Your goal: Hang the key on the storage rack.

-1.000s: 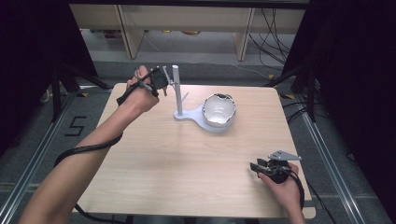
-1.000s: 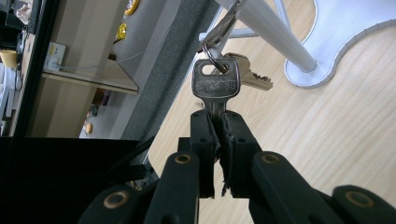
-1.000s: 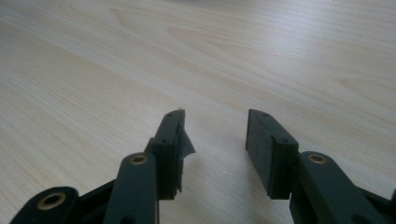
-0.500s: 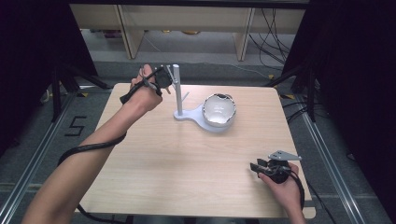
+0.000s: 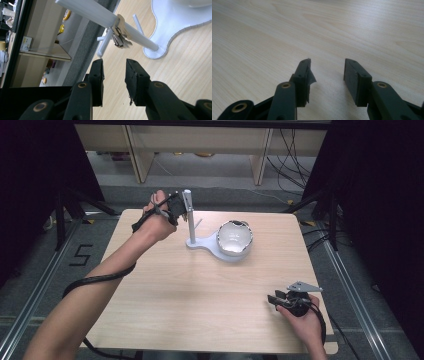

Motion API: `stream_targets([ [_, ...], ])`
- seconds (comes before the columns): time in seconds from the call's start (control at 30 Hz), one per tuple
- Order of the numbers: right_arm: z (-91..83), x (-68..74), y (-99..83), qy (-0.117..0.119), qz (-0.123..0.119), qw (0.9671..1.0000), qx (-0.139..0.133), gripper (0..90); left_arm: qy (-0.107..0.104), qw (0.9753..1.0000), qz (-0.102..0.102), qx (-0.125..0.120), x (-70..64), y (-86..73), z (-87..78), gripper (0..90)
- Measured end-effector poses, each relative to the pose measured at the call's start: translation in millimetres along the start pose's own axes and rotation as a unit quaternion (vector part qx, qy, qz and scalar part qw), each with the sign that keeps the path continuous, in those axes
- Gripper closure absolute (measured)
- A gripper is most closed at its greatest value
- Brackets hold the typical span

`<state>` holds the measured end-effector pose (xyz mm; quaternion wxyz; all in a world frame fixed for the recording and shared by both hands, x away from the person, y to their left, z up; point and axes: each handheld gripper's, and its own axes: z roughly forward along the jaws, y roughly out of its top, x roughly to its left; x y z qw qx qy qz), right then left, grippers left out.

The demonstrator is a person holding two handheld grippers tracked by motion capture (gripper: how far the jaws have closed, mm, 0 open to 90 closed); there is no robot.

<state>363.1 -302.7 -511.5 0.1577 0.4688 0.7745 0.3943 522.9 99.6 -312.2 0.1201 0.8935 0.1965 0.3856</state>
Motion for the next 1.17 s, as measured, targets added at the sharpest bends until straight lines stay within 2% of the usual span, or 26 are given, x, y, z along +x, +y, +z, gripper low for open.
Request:
stream_targets([
  [0.27, -0.6, 0.4, 0.4, 0.005, 0.01, 0.9999, -0.005, 57.6, -0.016, 0.9986, -0.043, -0.027, 2.0, -11.6, -3.8, 62.6],
  [0.4, -1.0, -0.6, 0.7, -0.001, 0.001, 0.9999, -0.015, 57.5, -0.019, 0.9974, -0.058, -0.039, 1.4, -18.6, -6.7, 60.1],
  [0.57, -1.3, -0.3, 0.2, -0.002, 0.004, 0.9999, -0.016, 57.2, -0.035, 0.9928, -0.089, -0.071, -5.4, -29.6, -12.5, 53.9],
  [0.63, -1.7, -0.4, 0.1, -0.002, 0.004, 0.9999, -0.015, 57.1, -0.042, 0.9898, -0.105, -0.087, -10.5, -35.5, -14.0, 51.2],
  [0.67, -2.1, 4.0, -0.4, 0.003, 0.032, 0.9994, -0.009, 57.0, -0.046, 0.9883, -0.111, -0.094, -13.9, -39.9, -15.3, 50.1],
  [0.73, -2.2, 3.2, -0.2, 0.003, 0.026, 0.9996, -0.012, 56.9, -0.053, 0.9855, -0.123, -0.104, -18.6, -46.6, -16.4, 47.6],
  [0.83, -2.4, 3.1, -0.2, 0.002, 0.024, 0.9996, -0.012, 56.4, -0.061, 0.978, -0.152, -0.129, -28.9, -60.4, -18.7, 43.6],
  [0.87, -2.5, 1.2, -0.1, -0.001, 0.009, 0.9998, -0.016, 56.2, -0.065, 0.9746, -0.161, -0.142, -35.6, -67.9, -19.1, 42.5],
  [0.9, -2.3, 0.3, -0.4, -0.004, 0.001, 0.9997, -0.023, 55.7, -0.069, 0.9724, -0.167, -0.148, -40.2, -73.3, -19.2, 40.4],
  [0.93, -2.5, -0.3, -0.4, -0.001, -0.001, 0.9998, -0.022, 55.3, -0.073, 0.9671, -0.183, -0.161, -50.0, -82.9, -18.3, 39.3],
  [0.97, -3.8, 2.9, -1.1, 0.001, 0.019, 0.9997, -0.017, 54.6, -0.075, 0.963, -0.192, -0.173, -56.8, -89.4, -16.8, 38.0],
  [1.0, -3.8, 2.3, -1.3, 0.002, 0.014, 0.9996, -0.022, 53.9, -0.08, 0.9583, -0.205, -0.183, -65.8, -98.9, -14.9, 36.2],
  [1.03, -3.5, 3.7, -1.8, 0.009, 0.027, 0.9993, -0.024, 53.0, -0.086, 0.9541, -0.217, -0.187, -74.0, -108.7, -12.1, 35.1],
  [1.07, -3.9, 1.6, -1.7, 0.004, 0.014, 0.9995, -0.026, 52.5, -0.093, 0.9457, -0.243, -0.195, -84.1, -119.8, -7.2, 34.3],
  [1.1, -3.4, 1.9, -2.2, 0.008, 0.021, 0.9993, -0.03, 52.0, -0.098, 0.9413, -0.258, -0.195, -89.3, -126.1, -3.9, 33.5],
  [1.13, -3.1, 1.0, -2.0, 0.008, 0.017, 0.9992, -0.034, 51.8, -0.106, 0.9364, -0.274, -0.192, -95.9, -132.9, 0.8, 33.3],
  [1.17, -2.9, 1.3, -1.9, 0.01, 0.022, 0.9991, -0.036, 51.4, -0.108, 0.9355, -0.272, -0.198, -98.8, -137.9, 7.0, 33.4],
])
